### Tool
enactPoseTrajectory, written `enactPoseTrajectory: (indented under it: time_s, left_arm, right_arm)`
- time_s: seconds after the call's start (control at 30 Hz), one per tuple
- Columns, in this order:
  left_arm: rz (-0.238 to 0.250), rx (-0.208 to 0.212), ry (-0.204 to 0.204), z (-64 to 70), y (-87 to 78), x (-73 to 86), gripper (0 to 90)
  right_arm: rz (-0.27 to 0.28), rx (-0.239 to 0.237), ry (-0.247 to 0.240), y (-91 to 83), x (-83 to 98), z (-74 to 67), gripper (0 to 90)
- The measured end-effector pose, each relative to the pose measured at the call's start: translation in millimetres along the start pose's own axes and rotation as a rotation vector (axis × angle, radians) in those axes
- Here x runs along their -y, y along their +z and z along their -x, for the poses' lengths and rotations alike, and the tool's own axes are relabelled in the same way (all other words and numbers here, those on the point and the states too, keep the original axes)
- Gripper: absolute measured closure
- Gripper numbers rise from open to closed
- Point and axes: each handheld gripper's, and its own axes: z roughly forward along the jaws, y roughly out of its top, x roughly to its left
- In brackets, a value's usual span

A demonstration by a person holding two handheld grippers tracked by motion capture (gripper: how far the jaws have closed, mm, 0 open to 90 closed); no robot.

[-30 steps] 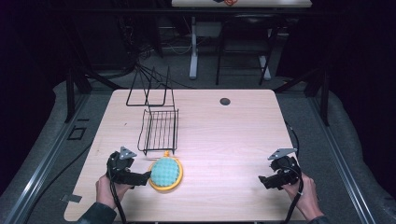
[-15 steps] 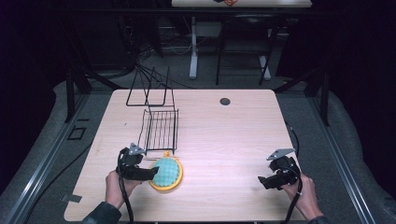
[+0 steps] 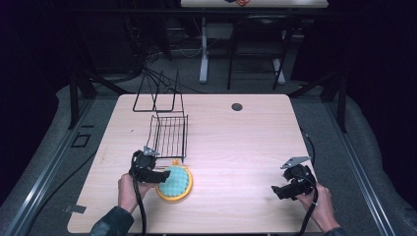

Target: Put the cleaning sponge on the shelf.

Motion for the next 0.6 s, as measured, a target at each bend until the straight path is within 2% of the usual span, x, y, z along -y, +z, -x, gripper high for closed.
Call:
enactPoseTrajectory:
  time_s: [0.17,0.4,0.6]
  left_arm:
    - [-0.022,0.007,-0.003,1.0,7.6,-2.3,38.9]
    - [-0.057,0.047,-0.003,0.6,15.4,-1.3,46.1]
    - [-0.072,0.081,-0.026,-1.7,17.2,2.0,51.4]
  right_arm:
    - [0.01,-0.005,0.002,-0.9,0.1,0.0,9.7]
    - [0.011,-0.004,0.0,-1.3,0.5,0.9,9.6]
    - [0.0,-0.018,-0.007,-0.2,0.8,0.4,9.8]
